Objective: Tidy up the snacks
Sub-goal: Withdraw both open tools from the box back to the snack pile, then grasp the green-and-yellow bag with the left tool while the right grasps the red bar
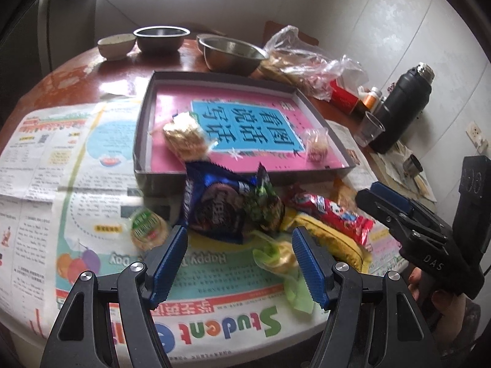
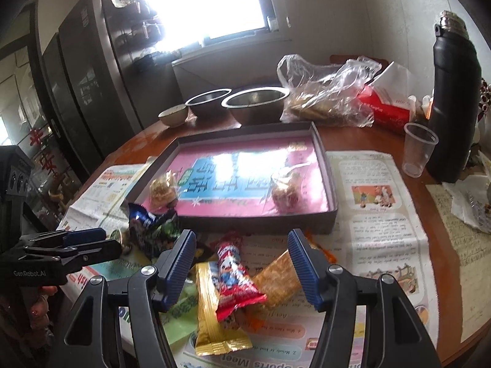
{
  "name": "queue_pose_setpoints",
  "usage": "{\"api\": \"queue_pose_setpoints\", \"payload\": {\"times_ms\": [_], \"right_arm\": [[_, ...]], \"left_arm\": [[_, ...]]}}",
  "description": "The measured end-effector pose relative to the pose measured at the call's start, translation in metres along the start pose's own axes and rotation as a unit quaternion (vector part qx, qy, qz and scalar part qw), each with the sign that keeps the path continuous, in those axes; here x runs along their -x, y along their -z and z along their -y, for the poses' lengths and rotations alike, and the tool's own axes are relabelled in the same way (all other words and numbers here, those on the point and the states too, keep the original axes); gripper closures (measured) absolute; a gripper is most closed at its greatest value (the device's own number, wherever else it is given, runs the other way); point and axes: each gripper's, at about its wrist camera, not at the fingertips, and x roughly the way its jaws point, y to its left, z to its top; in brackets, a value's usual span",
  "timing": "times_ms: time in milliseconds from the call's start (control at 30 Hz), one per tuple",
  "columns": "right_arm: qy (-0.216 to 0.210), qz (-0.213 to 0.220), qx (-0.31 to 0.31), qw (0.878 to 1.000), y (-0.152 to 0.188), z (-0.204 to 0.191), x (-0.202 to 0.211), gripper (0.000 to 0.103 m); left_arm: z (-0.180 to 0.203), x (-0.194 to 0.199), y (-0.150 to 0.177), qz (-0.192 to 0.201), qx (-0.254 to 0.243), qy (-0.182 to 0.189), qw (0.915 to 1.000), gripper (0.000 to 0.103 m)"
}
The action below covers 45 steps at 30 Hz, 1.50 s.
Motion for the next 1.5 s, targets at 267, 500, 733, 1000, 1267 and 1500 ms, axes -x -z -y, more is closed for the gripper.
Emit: {"api": "queue_pose_setpoints", "payload": {"times_ms": [267,500,733,1000,1267,1500], "right_arm": [[-0.012,-0.026,0.009,1.0,0.013,-0.002,-0.015,0.041],[-0.019,-0.039,0.012,0.999,0.021,0.0,-0.026,0.046],[-0.023,-0.042,0.024,0.999,0.021,-0.001,-0.034,0.059],[-0.021,-0.047,0.05,0.997,0.02,-0.008,-0.047,0.067],[-0.033,-0.045,0.05,0.997,0.018,-0.009,-0.06,0.074],[-0.048,-0.046,0.039,0.997,0.019,-0.008,-0.061,0.076]], "left_arm": [[0.009,-0.015,0.016,-0.029,-0.009,0.009,0.9995,0.03],[0.013,-0.026,0.022,-0.043,-0.01,0.015,0.9989,0.03],[0.017,-0.036,0.025,-0.056,-0.011,0.018,0.9982,0.03],[0.021,-0.047,0.026,-0.061,-0.012,0.017,0.9979,0.03],[0.023,-0.052,0.023,-0.053,-0.015,0.019,0.9983,0.031],[0.032,-0.056,0.023,-0.053,-0.035,0.016,0.9978,0.062]]}}
